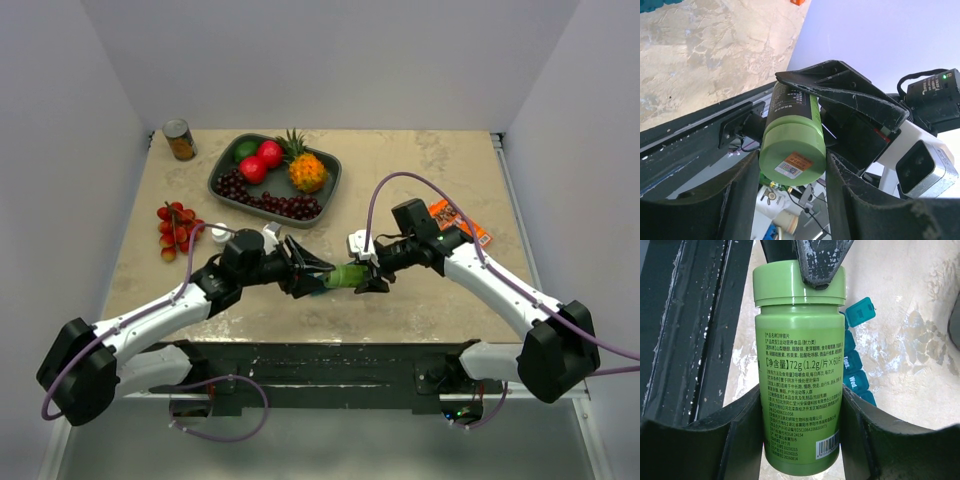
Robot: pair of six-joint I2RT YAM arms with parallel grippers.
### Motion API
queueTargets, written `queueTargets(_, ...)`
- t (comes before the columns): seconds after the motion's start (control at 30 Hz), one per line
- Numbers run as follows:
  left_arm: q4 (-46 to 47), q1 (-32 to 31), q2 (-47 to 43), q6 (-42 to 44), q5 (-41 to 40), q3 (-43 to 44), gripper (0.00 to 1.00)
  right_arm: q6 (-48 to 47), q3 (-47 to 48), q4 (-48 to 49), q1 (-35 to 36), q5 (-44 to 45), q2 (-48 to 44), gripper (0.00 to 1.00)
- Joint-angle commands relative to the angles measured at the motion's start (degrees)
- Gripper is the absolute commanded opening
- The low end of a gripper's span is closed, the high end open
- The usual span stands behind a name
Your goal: Sort the pills into containers
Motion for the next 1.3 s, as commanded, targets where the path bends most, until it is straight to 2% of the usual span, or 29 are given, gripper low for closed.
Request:
queueTargets(0.0,18.2,-0.21,-0.56,-2.22,10.06,1.64,0.54,0.22,-0.19,3.41,-0.12,-0.03,-1.01,0.0)
queueTargets(0.03,18.91,-0.21,0.14,-1.78,10.86,2.68,0.66,0.3,-0.19,3.41,-0.03,-0.03,-0.92,0.0)
queueTargets(0.1,18.31,-0.21,0.41,0.59,12.01,3.65,0.75,0.22,-0.28,3.41,-0.21,-0.03,-1.01,0.0)
queueTargets(0.13,17.17,-0.12,0.32,1.3,12.27,4.53,0.83,0.13,-0.19,3.41,-0.12,-0.03,-0.92,0.0)
queueTargets(0.27,14.62,2.33,-0.64,7.53,15.17,5.33,0.94,0.22,-0.19,3.41,-0.21,0.15,-0.75,0.0)
queueTargets(0.3,13.31,3.21,-1.08,12.24,17.0,5.59,0.96,0.13,-0.19,3.32,-0.12,0.23,-0.92,0.0)
queueTargets(0.33,8.16,4.09,-2.3,15.42,17.46,6.55,0.99,0.13,-0.19,3.32,-0.21,0.32,-0.92,0.0)
queueTargets(0.37,5.24,6.02,-3.01,18.76,17.81,7.08,0.99,0.04,-0.28,3.14,-0.21,0.15,-1.01,0.0)
queueTargets(0.4,1.99,6.82,-3.71,25.76,18.16,7.61,0.99,0.04,-0.28,3.23,-0.12,0.15,-0.84,0.0)
queueTargets(0.43,-5.18,8.31,-4.85,29.39,18.16,8.92,0.99,0.04,-0.19,3.23,-0.12,-0.03,-0.92,0.0)
queueTargets(0.47,-8.73,8.76,-5.3,37.52,18.43,9.54,0.99,-0.05,-0.11,3.14,-0.21,-0.12,-0.75,0.0)
queueTargets(0.53,-18.37,9.2,-5.31,45.39,18.86,11.73,0.99,-0.13,-0.02,2.97,-0.21,0.15,-0.75,0.0)
queueTargets(0.63,-27.45,9.2,-5.65,60.5,19.92,14.29,0.99,-0.31,0.07,2.79,-0.12,0.32,-0.92,0.0)
queueTargets(0.67,-29.23,9.2,-6.09,68.37,19.31,14.9,0.99,-0.31,0.07,2.79,-0.29,0.32,-0.84,0.0)
queueTargets(0.7,-30.55,9.11,-8.18,71.85,16.52,15.43,0.99,-0.22,0.07,2.88,-0.21,0.41,-0.92,0.0)
queueTargets(0.73,-30.13,9.02,-9.77,74.75,15.89,15.26,0.99,-0.31,0.07,2.79,-0.21,0.32,-0.84,0.0)
queueTargets(0.77,-28.99,9.02,-11.35,81.22,15.27,14.65,0.99,-0.31,0.07,2.79,-0.21,0.32,-0.75,0.0)
queueTargets(0.83,-21.72,8.94,-17.59,86.71,13.86,10.36,0.99,-0.31,0.07,2.79,-0.21,0.41,-0.66,0.0)
queueTargets(0.87,-18.64,8.94,-19.61,92.13,13.68,8.51,0.99,-0.31,0.07,2.79,-0.29,0.24,-0.66,0.0)
queueTargets(1.0,4.26,8.76,-28.4,99.91,14.12,-4.48,0.99,-0.31,-0.02,2.62,-0.47,0.15,-0.75,0.0)
queueTargets(1.1,12.21,8.76,-28.16,101.76,13.6,-7.32,0.99,-0.49,-0.02,2.53,-0.64,-0.12,-0.66,0.0)
queueTargets(1.27,13.29,8.85,-21.49,104.22,14.99,-5.04,0.99,-0.75,-0.02,2.35,-0.64,-0.38,-0.57,0.0)
